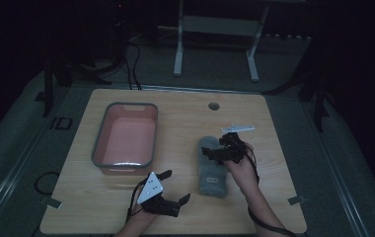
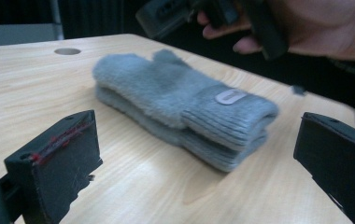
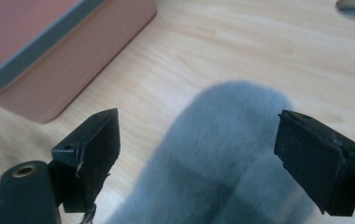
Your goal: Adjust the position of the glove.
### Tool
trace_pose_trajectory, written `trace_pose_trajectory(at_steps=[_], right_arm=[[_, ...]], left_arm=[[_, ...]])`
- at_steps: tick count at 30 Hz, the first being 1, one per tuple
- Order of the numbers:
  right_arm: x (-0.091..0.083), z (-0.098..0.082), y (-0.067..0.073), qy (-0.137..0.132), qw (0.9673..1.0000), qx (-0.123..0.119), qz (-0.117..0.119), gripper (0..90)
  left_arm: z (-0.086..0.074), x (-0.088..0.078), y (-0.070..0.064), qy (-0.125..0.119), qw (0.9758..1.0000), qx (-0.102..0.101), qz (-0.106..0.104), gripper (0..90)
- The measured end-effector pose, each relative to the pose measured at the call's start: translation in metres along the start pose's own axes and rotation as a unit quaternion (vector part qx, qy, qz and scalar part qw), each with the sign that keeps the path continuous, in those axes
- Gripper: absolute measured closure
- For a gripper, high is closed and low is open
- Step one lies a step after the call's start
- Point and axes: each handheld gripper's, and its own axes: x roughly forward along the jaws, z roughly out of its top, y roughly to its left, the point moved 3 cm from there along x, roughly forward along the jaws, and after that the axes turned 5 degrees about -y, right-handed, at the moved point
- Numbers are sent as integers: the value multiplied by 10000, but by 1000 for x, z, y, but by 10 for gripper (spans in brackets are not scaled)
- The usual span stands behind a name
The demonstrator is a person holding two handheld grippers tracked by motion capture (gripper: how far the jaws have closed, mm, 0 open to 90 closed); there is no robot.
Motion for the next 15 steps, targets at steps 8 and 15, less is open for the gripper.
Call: trace_pose_trajectory(at_steps=[8, 15], right_arm=[[-14, 24, -11, -65, 9960, -887, 103, 145], [-25, -15, -32, -152, 9965, -816, 124, 148]], left_arm=[[20, 16, 15, 169, 9998, 31, 70, 7], [24, 41, 16, 584, 9981, -136, -141, 7]])
